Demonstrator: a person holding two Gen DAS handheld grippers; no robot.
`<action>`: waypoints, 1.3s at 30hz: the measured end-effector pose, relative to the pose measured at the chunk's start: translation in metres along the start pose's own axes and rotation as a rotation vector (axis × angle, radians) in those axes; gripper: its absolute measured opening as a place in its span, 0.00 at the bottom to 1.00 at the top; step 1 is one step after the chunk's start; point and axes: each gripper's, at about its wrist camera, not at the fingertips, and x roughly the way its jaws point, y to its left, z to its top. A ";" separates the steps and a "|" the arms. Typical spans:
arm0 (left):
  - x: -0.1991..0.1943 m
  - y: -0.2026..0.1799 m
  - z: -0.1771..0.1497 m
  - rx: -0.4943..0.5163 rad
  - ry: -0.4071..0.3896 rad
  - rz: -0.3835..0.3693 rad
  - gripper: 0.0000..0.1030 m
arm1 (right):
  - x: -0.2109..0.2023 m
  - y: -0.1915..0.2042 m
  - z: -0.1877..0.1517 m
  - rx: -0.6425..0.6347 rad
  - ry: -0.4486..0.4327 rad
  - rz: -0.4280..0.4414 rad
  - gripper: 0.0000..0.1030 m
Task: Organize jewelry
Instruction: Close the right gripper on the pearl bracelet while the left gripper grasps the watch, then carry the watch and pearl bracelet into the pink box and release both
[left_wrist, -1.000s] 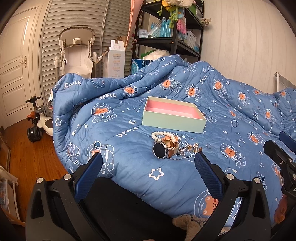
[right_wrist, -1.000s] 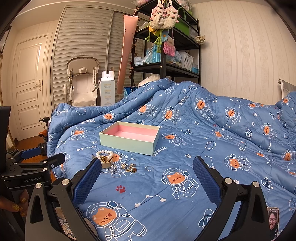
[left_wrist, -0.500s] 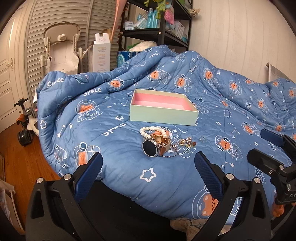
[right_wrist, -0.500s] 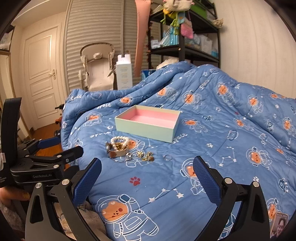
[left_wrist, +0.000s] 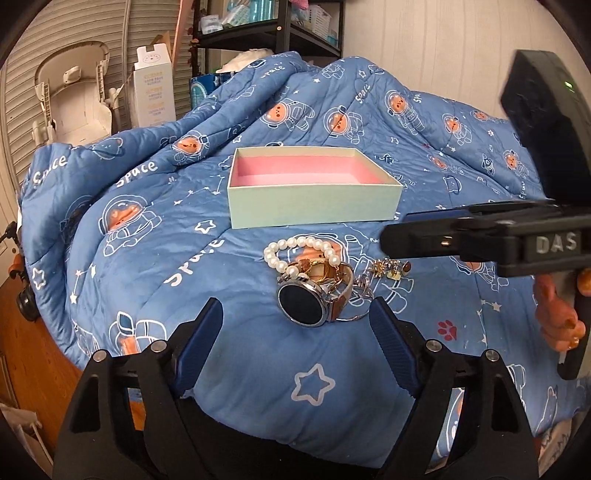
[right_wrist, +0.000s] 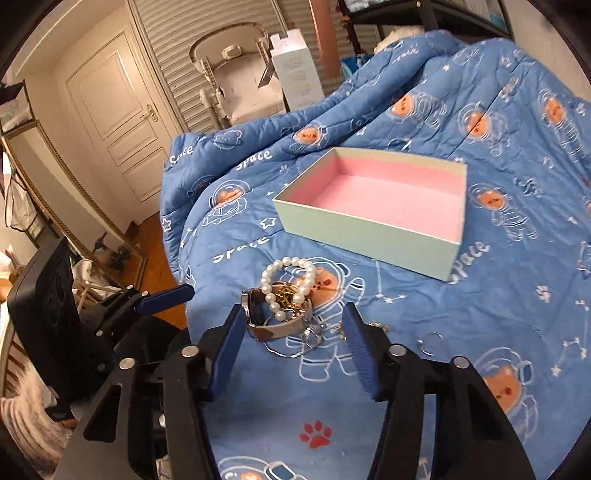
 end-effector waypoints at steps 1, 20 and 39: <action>0.002 0.000 0.001 0.015 -0.005 -0.010 0.78 | 0.008 -0.001 0.004 0.015 0.017 0.007 0.40; 0.040 -0.007 0.011 0.124 0.028 -0.107 0.52 | 0.066 -0.035 0.021 0.233 0.180 0.075 0.09; 0.017 -0.017 0.015 0.157 -0.020 -0.165 0.43 | 0.011 -0.009 0.042 0.106 0.017 0.143 0.09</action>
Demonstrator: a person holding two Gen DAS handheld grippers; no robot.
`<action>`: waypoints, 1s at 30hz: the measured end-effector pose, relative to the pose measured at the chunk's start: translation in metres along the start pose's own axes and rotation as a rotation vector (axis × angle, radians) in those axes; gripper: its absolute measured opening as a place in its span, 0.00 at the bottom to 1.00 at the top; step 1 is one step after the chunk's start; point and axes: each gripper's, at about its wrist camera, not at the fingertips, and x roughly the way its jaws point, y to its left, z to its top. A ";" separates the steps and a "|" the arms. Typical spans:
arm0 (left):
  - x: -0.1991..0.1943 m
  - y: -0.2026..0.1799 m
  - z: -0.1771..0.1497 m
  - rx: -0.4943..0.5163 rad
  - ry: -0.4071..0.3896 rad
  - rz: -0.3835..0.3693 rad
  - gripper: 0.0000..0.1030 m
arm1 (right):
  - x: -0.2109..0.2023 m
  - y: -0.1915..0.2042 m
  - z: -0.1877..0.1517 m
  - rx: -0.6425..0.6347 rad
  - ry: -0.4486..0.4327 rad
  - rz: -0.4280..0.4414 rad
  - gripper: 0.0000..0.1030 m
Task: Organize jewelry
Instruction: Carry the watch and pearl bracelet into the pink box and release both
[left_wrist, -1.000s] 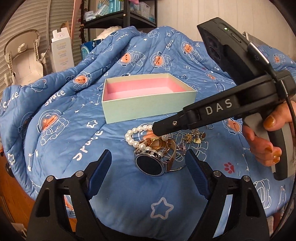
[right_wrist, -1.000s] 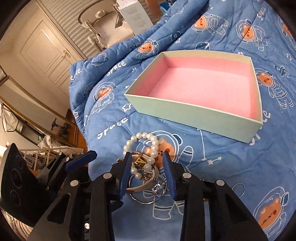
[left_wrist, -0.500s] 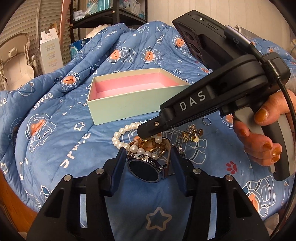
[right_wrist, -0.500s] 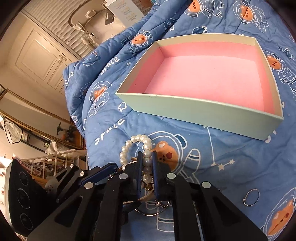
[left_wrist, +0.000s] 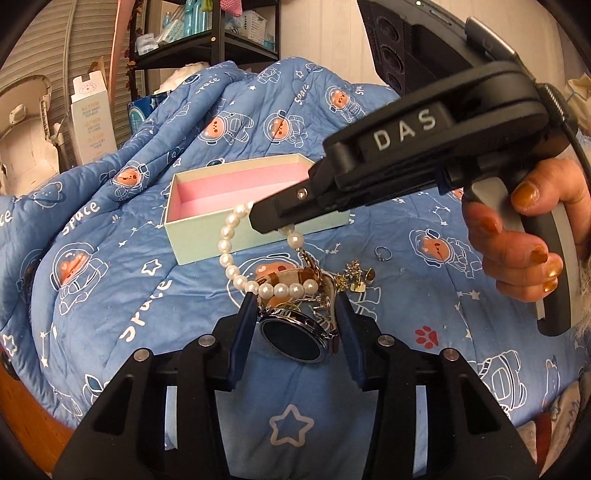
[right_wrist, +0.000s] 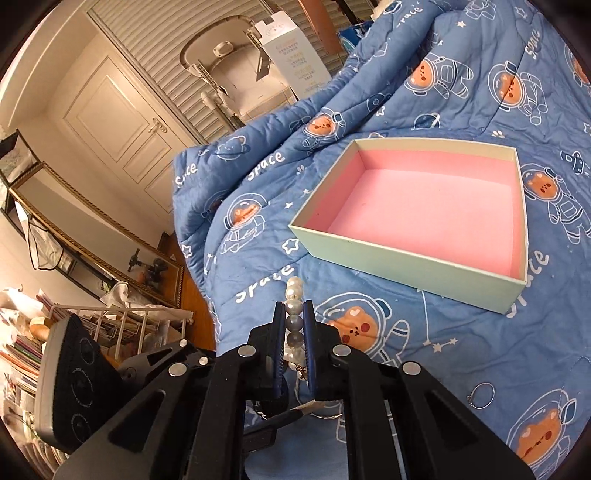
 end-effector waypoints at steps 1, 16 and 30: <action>0.000 0.000 0.000 0.002 0.001 -0.002 0.42 | -0.003 0.004 0.002 -0.008 -0.008 0.004 0.09; -0.010 0.010 0.036 -0.052 -0.044 -0.008 0.42 | -0.039 0.002 0.040 -0.075 -0.129 -0.072 0.09; 0.049 0.053 0.107 -0.115 0.057 0.109 0.43 | -0.010 -0.078 0.085 0.089 -0.110 -0.217 0.09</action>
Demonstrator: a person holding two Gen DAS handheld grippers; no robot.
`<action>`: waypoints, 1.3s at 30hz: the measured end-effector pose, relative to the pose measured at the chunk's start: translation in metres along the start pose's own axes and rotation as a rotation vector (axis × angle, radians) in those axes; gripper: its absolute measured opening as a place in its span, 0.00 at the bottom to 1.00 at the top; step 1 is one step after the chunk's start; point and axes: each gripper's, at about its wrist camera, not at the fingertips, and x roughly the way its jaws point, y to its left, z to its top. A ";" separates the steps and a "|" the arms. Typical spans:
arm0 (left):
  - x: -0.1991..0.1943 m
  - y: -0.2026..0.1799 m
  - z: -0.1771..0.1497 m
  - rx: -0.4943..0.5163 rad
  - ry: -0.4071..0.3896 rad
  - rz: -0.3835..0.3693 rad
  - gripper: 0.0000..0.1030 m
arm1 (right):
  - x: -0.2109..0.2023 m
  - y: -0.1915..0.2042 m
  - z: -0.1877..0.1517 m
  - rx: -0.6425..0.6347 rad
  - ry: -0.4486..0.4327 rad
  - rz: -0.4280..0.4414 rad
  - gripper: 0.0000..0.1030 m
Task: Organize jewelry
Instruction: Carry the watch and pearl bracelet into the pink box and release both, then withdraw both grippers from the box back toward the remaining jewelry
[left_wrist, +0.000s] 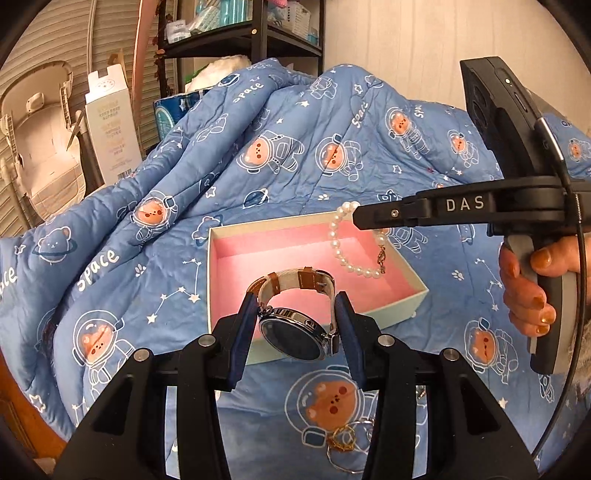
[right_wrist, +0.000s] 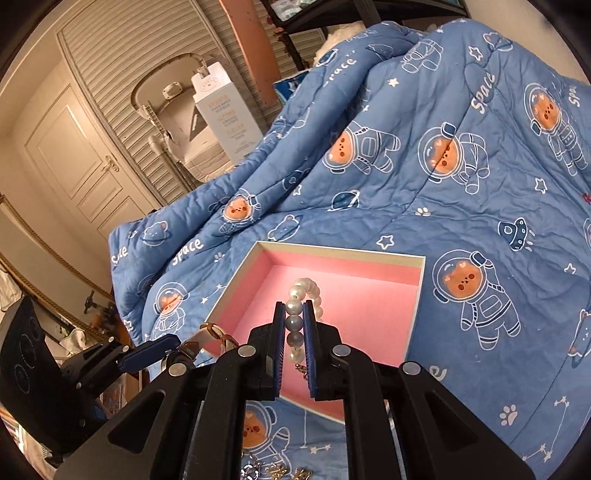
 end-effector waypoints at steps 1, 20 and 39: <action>0.006 0.002 0.004 -0.012 0.010 -0.001 0.43 | 0.006 -0.003 0.002 0.013 0.010 0.001 0.09; 0.083 0.017 0.014 -0.054 0.124 0.057 0.43 | 0.067 -0.023 0.010 -0.007 0.116 -0.181 0.09; 0.002 0.006 0.009 -0.013 -0.125 -0.008 0.86 | 0.007 -0.019 -0.005 0.044 -0.137 -0.167 0.64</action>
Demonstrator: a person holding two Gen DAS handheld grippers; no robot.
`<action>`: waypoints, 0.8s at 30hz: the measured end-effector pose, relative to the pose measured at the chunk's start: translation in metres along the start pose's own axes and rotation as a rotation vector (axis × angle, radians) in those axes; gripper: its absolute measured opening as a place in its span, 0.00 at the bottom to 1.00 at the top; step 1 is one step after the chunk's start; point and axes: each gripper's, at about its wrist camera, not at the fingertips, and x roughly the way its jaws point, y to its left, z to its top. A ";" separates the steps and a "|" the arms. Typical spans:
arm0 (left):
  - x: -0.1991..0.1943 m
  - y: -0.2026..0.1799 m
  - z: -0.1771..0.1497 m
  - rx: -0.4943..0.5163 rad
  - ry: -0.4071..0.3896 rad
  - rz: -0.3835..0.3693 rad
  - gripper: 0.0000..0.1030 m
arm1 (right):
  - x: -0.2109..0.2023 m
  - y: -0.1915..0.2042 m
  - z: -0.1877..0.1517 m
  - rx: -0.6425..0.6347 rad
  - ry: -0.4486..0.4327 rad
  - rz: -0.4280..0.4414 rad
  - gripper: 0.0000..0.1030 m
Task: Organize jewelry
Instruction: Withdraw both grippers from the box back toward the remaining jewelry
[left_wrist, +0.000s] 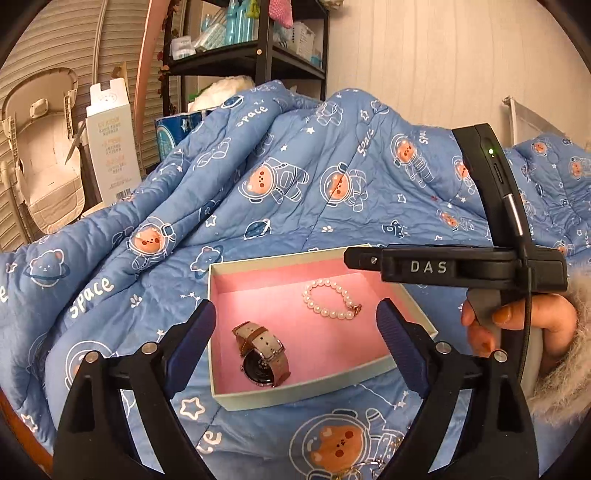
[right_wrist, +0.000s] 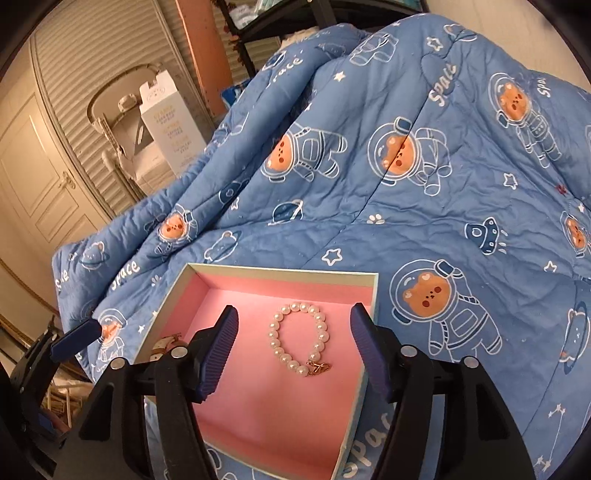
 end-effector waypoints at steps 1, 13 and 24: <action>-0.007 0.001 -0.005 -0.007 -0.008 0.001 0.87 | -0.007 0.001 -0.004 0.002 -0.017 -0.004 0.65; -0.053 0.012 -0.073 -0.107 -0.003 0.108 0.94 | -0.053 0.034 -0.086 -0.158 -0.040 -0.069 0.74; -0.053 -0.015 -0.105 -0.067 0.069 0.083 0.94 | -0.075 0.023 -0.128 -0.225 0.016 -0.032 0.74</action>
